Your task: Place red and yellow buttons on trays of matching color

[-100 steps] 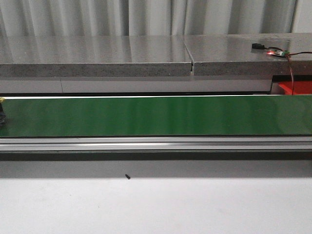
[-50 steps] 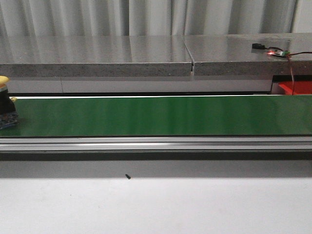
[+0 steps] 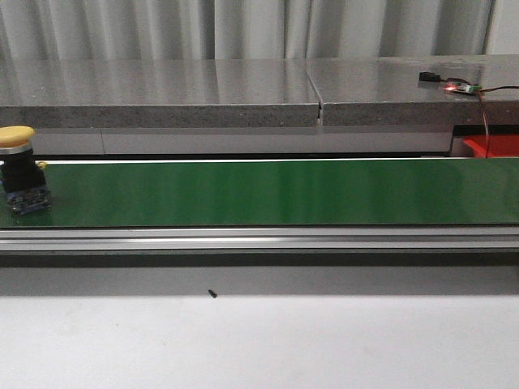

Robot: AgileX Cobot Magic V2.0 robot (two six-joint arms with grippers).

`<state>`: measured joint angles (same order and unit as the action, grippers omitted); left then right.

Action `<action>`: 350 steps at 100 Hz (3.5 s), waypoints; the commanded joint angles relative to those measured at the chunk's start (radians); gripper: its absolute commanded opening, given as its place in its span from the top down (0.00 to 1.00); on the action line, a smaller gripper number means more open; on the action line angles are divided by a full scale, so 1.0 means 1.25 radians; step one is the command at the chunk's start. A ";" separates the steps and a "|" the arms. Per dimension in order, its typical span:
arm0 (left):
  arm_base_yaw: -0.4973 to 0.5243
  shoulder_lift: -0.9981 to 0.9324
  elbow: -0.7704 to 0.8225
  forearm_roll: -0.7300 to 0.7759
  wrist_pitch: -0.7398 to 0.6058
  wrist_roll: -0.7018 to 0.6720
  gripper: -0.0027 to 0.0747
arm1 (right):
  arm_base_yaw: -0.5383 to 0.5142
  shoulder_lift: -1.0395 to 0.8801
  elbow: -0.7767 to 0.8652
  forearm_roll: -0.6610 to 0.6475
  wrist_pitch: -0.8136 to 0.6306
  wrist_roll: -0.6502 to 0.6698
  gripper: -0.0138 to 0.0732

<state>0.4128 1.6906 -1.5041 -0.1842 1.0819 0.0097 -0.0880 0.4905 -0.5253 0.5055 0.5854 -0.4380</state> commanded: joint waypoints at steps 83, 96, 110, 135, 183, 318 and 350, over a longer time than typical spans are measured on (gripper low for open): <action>-0.062 0.081 -0.017 -0.040 0.053 0.013 0.60 | 0.000 0.000 -0.021 0.023 -0.044 -0.005 0.92; -0.062 0.080 -0.017 -0.060 0.054 0.028 0.33 | 0.000 0.000 -0.021 0.023 -0.044 -0.005 0.92; -0.062 0.064 -0.017 -0.068 0.046 0.028 0.26 | 0.000 0.000 -0.021 0.023 -0.044 -0.005 0.92; -0.090 -0.013 -0.017 -0.071 0.037 0.067 0.26 | 0.000 0.000 -0.021 0.023 -0.044 -0.005 0.92; -0.297 -0.212 -0.005 -0.032 -0.031 0.090 0.99 | 0.000 0.000 -0.021 0.023 -0.044 -0.005 0.92; -0.515 -0.992 0.584 0.006 -0.198 0.065 0.99 | 0.019 0.057 -0.074 0.001 -0.002 -0.015 0.92; -0.515 -0.992 0.584 0.006 -0.198 0.065 0.99 | 0.138 0.310 -0.265 -0.001 0.073 -0.017 0.74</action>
<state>-0.2236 0.4445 -0.7502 -0.1642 0.8986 0.1001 0.0441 0.7896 -0.7601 0.4890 0.6962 -0.4473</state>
